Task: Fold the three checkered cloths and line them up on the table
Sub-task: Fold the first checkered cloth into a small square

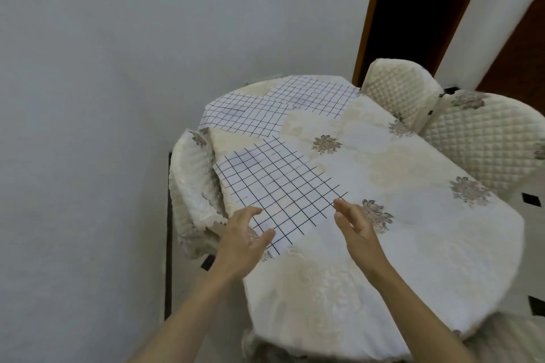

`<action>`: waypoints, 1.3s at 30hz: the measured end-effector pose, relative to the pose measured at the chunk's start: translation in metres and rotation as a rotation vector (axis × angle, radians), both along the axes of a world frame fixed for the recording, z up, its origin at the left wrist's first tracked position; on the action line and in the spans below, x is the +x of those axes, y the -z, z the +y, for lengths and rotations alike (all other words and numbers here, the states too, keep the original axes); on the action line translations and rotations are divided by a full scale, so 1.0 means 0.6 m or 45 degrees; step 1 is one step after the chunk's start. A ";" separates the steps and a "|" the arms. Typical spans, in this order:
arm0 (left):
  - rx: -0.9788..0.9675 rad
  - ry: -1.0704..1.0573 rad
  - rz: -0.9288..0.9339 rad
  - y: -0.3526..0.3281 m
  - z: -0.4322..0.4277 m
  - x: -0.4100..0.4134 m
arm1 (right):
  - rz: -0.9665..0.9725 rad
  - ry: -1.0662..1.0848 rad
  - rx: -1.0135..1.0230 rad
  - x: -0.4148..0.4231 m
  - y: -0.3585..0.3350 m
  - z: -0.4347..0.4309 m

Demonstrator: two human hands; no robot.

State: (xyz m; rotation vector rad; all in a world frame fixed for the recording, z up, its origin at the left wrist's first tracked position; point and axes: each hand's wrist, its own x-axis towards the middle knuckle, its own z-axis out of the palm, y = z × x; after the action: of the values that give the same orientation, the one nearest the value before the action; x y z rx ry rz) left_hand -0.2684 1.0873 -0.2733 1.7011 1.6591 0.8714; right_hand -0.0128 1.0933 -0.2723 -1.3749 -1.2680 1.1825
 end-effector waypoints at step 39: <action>-0.201 0.267 0.809 0.281 0.132 0.007 | -1.450 -0.423 -0.131 -0.080 0.284 0.167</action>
State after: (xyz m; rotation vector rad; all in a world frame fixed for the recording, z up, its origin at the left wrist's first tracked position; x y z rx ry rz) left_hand -0.2643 1.1664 -0.4419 2.1201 1.8222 0.0857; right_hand -0.0605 1.1935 -0.4424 -2.0741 -2.2958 0.6075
